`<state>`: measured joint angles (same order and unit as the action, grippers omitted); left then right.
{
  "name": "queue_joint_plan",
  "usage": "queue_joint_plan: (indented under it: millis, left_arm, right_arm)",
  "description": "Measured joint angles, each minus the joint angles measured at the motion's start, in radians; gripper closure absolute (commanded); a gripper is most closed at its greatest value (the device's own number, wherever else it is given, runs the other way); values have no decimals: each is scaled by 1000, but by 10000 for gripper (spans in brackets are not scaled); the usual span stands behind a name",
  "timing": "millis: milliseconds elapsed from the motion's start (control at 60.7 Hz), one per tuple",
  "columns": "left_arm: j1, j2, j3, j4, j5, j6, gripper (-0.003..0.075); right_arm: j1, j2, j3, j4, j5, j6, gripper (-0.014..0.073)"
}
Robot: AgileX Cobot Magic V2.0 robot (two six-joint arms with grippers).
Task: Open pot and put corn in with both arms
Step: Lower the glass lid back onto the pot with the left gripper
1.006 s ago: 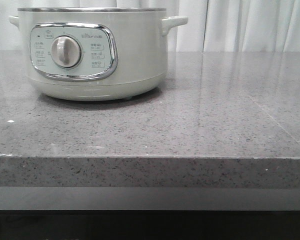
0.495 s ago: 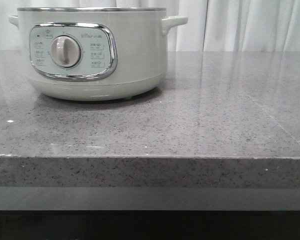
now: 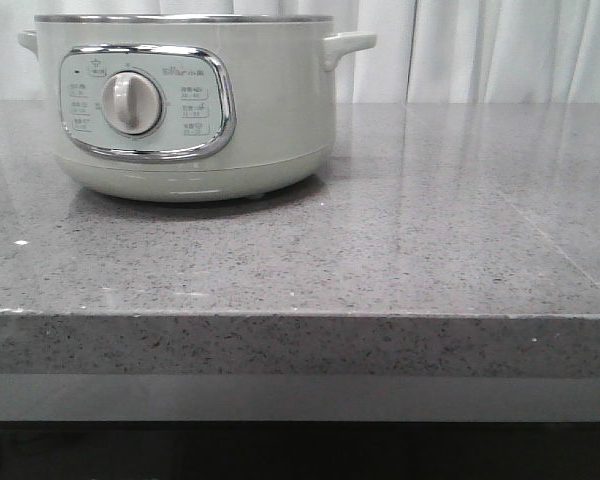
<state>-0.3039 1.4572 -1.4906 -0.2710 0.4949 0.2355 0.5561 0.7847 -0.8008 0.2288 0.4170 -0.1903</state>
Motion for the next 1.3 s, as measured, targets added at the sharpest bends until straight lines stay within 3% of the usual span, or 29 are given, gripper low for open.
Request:
queue_joint_plan:
  millis: [412, 1303]
  left_arm:
    - [-104, 125, -6, -45, -142, 20, 490]
    - [-111, 217, -8, -105, -177, 23, 490]
  right_arm:
    - [0, 0, 0, 0, 0, 0, 64]
    - [0, 0, 0, 0, 0, 0, 64]
